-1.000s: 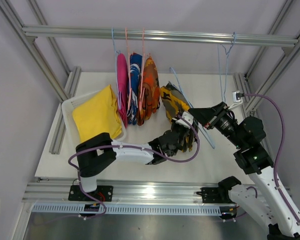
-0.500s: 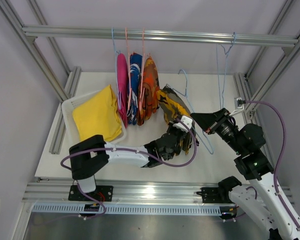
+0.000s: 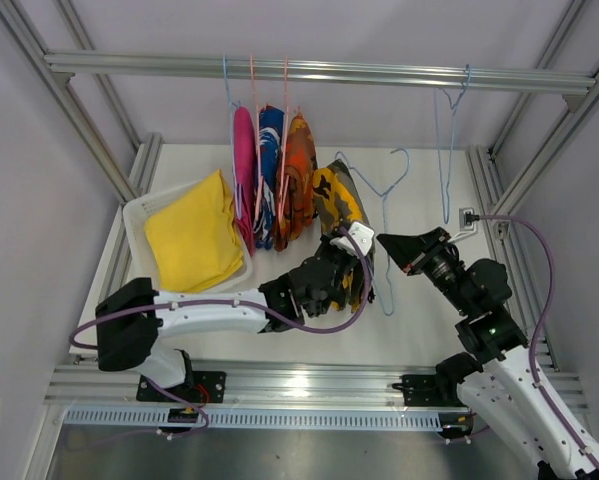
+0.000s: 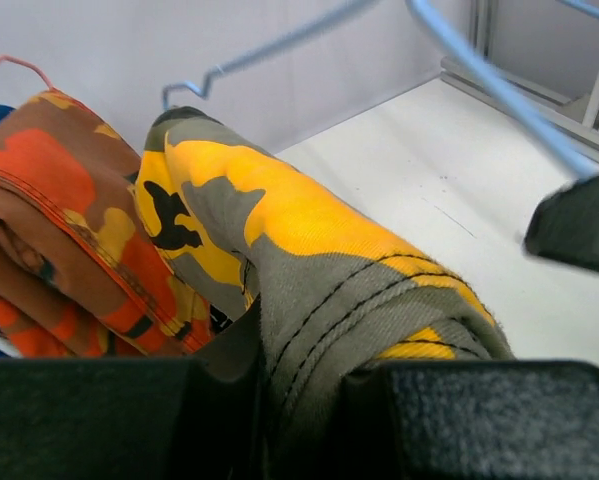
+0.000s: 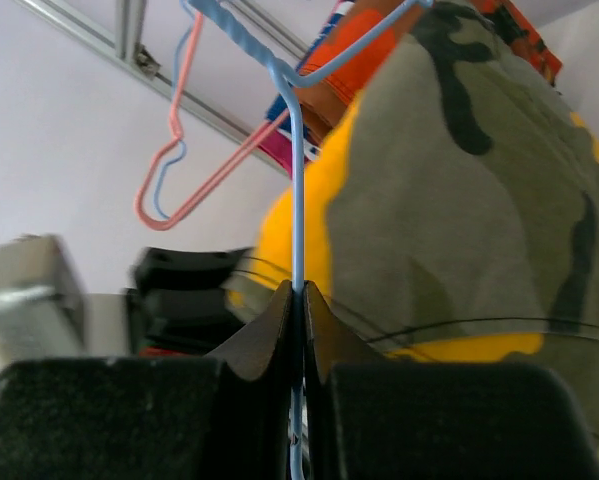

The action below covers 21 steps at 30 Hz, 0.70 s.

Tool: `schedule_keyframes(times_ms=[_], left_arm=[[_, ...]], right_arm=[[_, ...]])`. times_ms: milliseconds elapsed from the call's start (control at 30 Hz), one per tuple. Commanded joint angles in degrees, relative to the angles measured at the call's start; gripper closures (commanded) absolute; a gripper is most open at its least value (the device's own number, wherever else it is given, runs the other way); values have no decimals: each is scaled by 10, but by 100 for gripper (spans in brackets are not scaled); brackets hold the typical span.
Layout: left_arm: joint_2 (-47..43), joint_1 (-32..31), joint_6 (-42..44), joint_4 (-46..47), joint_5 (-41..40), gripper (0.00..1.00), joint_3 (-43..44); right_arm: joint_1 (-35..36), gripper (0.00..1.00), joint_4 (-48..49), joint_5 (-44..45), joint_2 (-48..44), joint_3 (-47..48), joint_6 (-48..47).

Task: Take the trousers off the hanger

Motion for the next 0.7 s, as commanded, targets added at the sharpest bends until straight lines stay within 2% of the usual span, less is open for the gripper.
schedule_keyframes(times_ms=[0,133,300,600,667], left_arm=[[-75,-5,11,17,20,99,60],[-92,-7,27,-16,15,99,94],[-119,-9,3,-114,24,99,165],[-248,-14,-41,-233,35,99,201],[-267,-15,-54,-289,45,99,221]], right_arm=[[3,100,41,21,-2,-19,-13],[3,100,53,29,6,-41,-24],[3,100,76,21,24,-64,-28],[2,100,71,28,27,-94,-47],[2,100,69,28,29,-96,-51]])
